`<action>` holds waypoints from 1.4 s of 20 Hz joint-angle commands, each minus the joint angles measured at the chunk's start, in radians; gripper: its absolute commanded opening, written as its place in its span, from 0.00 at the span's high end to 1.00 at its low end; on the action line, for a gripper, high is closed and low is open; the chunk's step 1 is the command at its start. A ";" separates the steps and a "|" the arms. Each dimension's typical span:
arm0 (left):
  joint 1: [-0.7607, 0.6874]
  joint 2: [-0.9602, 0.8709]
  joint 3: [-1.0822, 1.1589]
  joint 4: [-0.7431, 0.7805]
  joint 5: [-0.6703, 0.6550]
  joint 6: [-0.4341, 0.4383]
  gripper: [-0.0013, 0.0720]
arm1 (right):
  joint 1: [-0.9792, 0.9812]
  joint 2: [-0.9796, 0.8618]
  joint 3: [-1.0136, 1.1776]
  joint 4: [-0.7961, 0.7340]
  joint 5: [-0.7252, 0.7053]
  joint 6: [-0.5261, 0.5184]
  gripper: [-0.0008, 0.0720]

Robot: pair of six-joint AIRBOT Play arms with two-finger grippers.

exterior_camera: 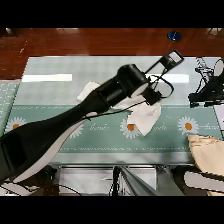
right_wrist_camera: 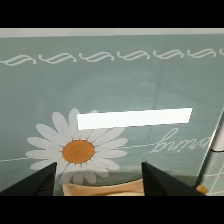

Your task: Fold the shirts.

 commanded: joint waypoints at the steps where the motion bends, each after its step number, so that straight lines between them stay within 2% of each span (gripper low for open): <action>1: 0.134 0.063 0.024 0.306 -0.240 0.017 0.07 | -0.074 0.001 0.001 0.080 -0.015 0.001 0.16; 3: 0.315 0.122 0.024 0.240 -0.338 0.006 0.07 | -0.106 0.001 0.001 0.122 -0.022 -0.002 0.16; 4: 0.427 0.144 0.024 0.151 -0.391 -0.010 0.07 | -0.117 0.001 0.001 0.140 -0.026 -0.002 0.16; 6: 0.644 0.161 0.012 -0.113 -0.470 0.001 0.07 | -0.129 0.001 0.001 0.174 -0.038 -0.010 0.16; 8: 0.829 0.169 -0.055 -0.360 -0.503 0.050 0.07 | -0.127 0.001 0.001 0.185 -0.054 -0.016 0.16; 11: 1.009 0.168 -0.233 -0.594 -0.510 0.109 0.07 | -0.127 0.001 0.001 0.227 -0.074 -0.037 0.16; 14: 1.067 0.167 -0.410 -0.628 -0.474 0.188 0.07 | -0.127 0.001 0.001 0.239 -0.079 -0.055 0.16; 17: 1.070 0.162 -0.533 -0.634 -0.354 0.239 0.07 | -0.127 0.001 0.001 0.239 -0.079 -0.058 0.16; 21: 1.070 0.092 -0.563 -0.818 -0.289 0.344 0.07 | -0.127 0.001 0.001 0.240 -0.074 -0.058 0.16; 24: 1.070 0.013 -0.563 -0.933 -0.264 0.358 0.07 | -0.127 0.001 0.001 0.264 -0.069 -0.058 0.16; 28: 1.070 -0.058 -0.563 -0.983 -0.210 0.355 0.07 | -0.127 0.001 0.001 0.311 -0.064 -0.058 0.16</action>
